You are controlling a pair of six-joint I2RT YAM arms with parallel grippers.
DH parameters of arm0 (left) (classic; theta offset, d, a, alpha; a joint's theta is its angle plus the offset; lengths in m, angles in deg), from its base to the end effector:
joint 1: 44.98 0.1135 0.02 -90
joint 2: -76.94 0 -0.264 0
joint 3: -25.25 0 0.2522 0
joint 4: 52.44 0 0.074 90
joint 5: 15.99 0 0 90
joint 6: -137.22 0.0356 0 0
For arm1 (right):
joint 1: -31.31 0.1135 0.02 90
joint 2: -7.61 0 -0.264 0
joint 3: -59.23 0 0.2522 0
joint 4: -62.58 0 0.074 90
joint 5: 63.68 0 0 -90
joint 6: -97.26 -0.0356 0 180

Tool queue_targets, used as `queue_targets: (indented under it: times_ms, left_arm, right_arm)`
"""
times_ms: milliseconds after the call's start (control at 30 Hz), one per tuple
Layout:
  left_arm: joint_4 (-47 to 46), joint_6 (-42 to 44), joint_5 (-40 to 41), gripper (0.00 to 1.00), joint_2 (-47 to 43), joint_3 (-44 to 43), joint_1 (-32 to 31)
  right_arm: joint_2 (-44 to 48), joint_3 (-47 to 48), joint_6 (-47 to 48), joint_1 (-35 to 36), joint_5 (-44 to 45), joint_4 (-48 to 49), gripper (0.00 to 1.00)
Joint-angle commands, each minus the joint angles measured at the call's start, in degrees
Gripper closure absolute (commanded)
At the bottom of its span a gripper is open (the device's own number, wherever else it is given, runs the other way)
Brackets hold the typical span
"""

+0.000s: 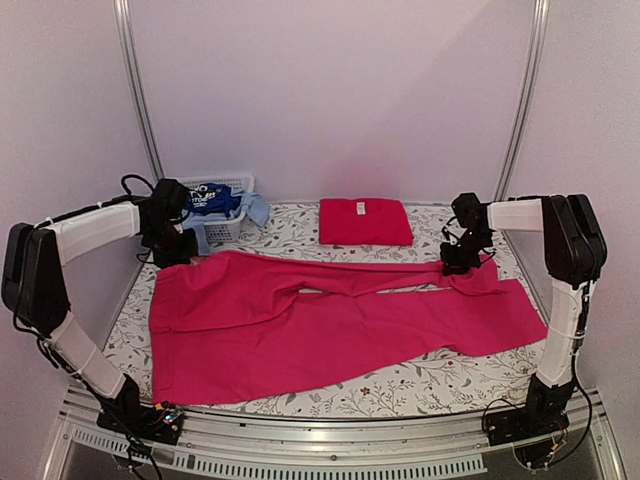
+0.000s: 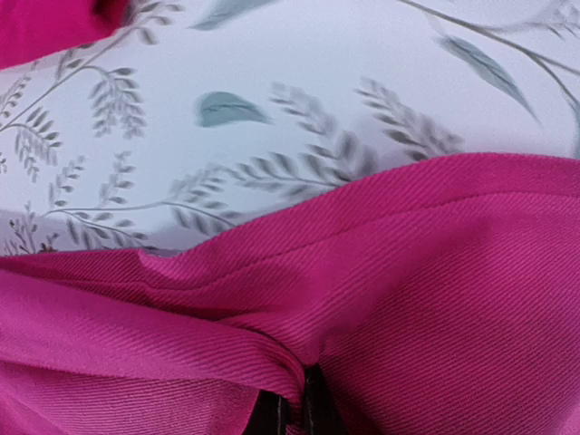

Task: Fold and stack the mixed laundry pile
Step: Flatten out the crumpled trousers at the center of the board.

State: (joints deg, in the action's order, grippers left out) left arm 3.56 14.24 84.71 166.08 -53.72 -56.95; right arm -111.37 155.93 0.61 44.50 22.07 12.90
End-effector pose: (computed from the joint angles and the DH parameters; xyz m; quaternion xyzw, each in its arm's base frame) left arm 0.3030 -0.0575 0.2332 -0.1965 0.9544 0.0057 0.2248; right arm 0.4036 0.0973 0.1447 -0.0621 0.9850 0.0631 0.1480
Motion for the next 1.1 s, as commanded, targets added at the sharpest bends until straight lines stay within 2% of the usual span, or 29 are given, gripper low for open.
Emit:
queue_targets:
  times_ms: [0, 100, 200, 467, 633, 800, 900, 967, 1067]
  left_arm:
    - [-7.41, 8.26, -0.58, 1.00, 3.51, -5.77, 0.51]
    - [-8.74, 9.47, -0.19, 1.00, 5.95, -8.72, 2.46]
    - [-11.19, 10.69, -0.82, 1.00, 7.13, -11.24, 5.25]
    - [-8.48, 15.18, -4.20, 1.00, 7.43, -15.34, 7.48]
    - [-7.52, 13.70, -6.20, 1.00, 0.21, -9.08, 7.49]
    - [-1.97, 9.15, -9.58, 1.00, -10.60, -1.53, 7.41]
    - [-0.05, 4.77, -12.01, 1.00, -15.30, 4.03, 7.14]
    - [-2.74, 2.73, -14.27, 1.00, -15.87, 7.46, 6.04]
    - [-5.81, 1.77, -13.60, 1.00, -11.37, 8.08, 3.48]
  right_arm:
    - [8.62, -5.71, -4.82, -8.83, 4.82, -3.19, 1.00]
    - [12.23, -7.17, -5.08, -11.00, 4.87, -3.06, 1.00]
    - [12.72, -6.50, -4.10, -11.04, 0.88, -3.02, 1.00]
    - [10.72, 3.47, -2.89, -11.01, -0.24, -6.67, 0.99]
    - [13.08, 1.25, -1.44, -10.99, 1.55, -8.85, 0.98]
    - [21.80, -9.64, -1.46, -10.99, 0.86, -11.19, 1.00]
    - [26.56, -17.60, -2.07, -10.91, -1.98, -9.29, 1.00]
    - [27.01, -20.30, -2.28, -10.78, -4.04, -7.05, 1.00]
    - [21.47, -18.58, -2.17, -10.03, -4.74, -4.45, 1.00]
